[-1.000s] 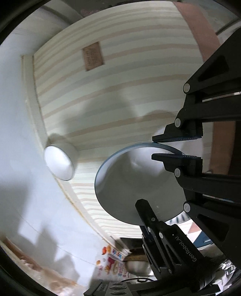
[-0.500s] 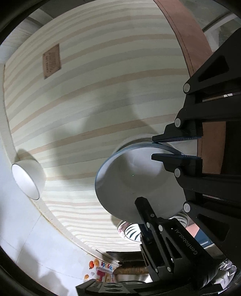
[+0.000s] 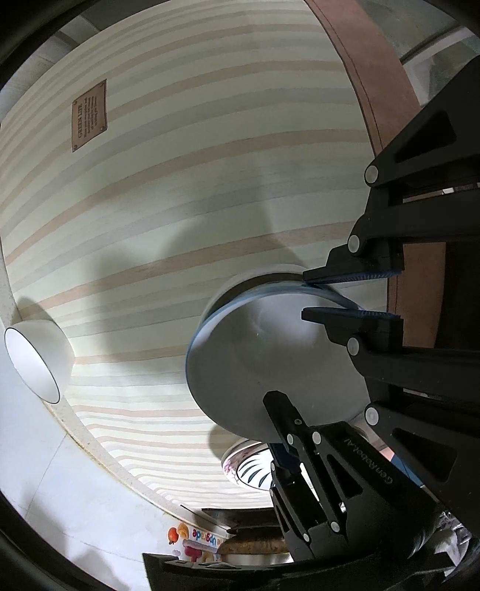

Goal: Organize plates and bowls

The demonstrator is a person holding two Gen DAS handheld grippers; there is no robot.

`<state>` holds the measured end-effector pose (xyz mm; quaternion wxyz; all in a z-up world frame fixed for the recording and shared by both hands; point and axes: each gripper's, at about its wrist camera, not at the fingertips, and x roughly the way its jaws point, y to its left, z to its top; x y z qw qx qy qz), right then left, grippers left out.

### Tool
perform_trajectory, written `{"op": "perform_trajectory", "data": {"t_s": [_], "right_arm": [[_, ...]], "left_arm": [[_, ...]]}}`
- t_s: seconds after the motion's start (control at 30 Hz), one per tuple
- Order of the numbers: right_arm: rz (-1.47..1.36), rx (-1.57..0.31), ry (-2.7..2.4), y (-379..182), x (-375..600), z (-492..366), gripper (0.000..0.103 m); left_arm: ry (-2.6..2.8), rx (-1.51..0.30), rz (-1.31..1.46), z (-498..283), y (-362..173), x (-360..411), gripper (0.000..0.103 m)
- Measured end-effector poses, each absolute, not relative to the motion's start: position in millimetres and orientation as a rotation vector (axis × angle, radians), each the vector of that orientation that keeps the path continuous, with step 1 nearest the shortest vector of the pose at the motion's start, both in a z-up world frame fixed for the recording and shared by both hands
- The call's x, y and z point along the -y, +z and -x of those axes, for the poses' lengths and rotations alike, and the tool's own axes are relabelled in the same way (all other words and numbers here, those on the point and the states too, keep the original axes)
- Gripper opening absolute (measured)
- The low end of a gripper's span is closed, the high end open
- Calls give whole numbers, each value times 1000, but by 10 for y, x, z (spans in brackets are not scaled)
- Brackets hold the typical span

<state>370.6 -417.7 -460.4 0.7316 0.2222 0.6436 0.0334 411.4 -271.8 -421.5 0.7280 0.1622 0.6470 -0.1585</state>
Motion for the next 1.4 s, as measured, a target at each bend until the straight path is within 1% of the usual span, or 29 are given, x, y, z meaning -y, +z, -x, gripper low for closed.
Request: {"op": "perform_trajectory", "data": {"t_s": [0.23,0.33,0.4,0.43,0.47,0.5,0.53,0.57,0.6,0.8,1.03,1.13,1.2,1.23,1.3,1.37,1.4], "right_arm": [[-488,-1444,99,-4579,4183,-3739,16],[-502,-1442,108,-4492,4248,-3746,16],[-536,-1402,117,-4334,4349,-3777,16],[-553,-1372,125,-4243,4409,-3816,16],[-568,-1350,127,-4183,4463,-3852,18],[-585,-1320,127,-4099,4529,-3932,26],[-598,-1290,135,-4025,4587,-4042,32],[-606,-1266,142,-3982,4635,-4143,45],[-616,-1234,145,-3941,4695,-4308,53],[-636,-1159,139,-4016,4801,-5345,53],[-595,-1164,125,-4300,4745,-6265,53],[-568,-1188,112,-4445,4710,-6508,52],[-558,-1207,109,-4535,4704,-6606,41],[-555,-1213,110,-4559,4692,-6627,38],[-543,-1226,107,-4614,4673,-6676,22],[-530,-1230,100,-4647,4629,-6707,14],[-524,-1232,94,-4659,4629,-6718,12]], "left_arm": [[-366,-1432,-330,-4116,-4157,2656,13],[-381,-1400,-281,-4147,-3911,2548,13],[-382,-1361,-234,-4213,-3681,2470,14],[-376,-1341,-208,-4284,-3566,2430,16],[-373,-1329,-184,-4344,-3484,2400,19],[-368,-1310,-133,-4491,-3376,2347,26],[-359,-1295,-91,-4643,-3309,2312,29],[-351,-1284,-63,-4801,-3275,2281,30],[-330,-1275,-38,-4992,-3259,2261,30],[-253,-1284,83,-5979,-3439,2245,30],[-206,-1353,49,-6574,-3887,2413,30],[-203,-1378,32,-6681,-4039,2499,30],[-204,-1376,18,-6726,-4107,2568,30],[-210,-1377,5,-6740,-4146,2612,22],[-224,-1379,-9,-6755,-4196,2673,14],[-218,-1370,-30,-6751,-4217,2721,13],[-214,-1361,-47,-6739,-4220,2744,13]]}}
